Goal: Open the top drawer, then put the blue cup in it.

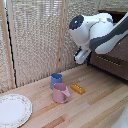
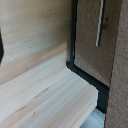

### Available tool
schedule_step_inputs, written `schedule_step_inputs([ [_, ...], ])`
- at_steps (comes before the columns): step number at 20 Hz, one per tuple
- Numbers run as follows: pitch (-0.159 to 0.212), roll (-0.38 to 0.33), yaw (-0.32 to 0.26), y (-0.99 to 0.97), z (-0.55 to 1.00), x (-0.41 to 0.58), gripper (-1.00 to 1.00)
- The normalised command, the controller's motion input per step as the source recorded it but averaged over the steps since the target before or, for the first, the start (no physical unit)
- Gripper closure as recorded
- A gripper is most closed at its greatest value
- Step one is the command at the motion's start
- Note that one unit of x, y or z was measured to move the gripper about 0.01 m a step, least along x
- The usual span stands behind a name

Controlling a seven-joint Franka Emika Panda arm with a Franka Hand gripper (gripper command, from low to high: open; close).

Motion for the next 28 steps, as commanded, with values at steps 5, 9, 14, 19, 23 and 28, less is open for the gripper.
schedule_step_inputs([
  [5, 0.104, 0.250, -0.257, 0.06, 0.18, 0.241, -1.00],
  [9, 0.119, 0.290, -0.257, 0.07, 0.08, 0.202, -1.00],
  [14, 0.123, 0.295, -0.250, 0.09, 0.07, 0.214, -1.00],
  [19, 0.113, 0.283, -0.229, 0.15, 0.11, 0.269, -1.00],
  [23, 0.076, 0.246, -0.192, 0.26, 0.22, 0.346, -1.00],
  [28, 0.009, 0.179, -0.107, 0.41, 0.36, 0.555, -1.00],
])
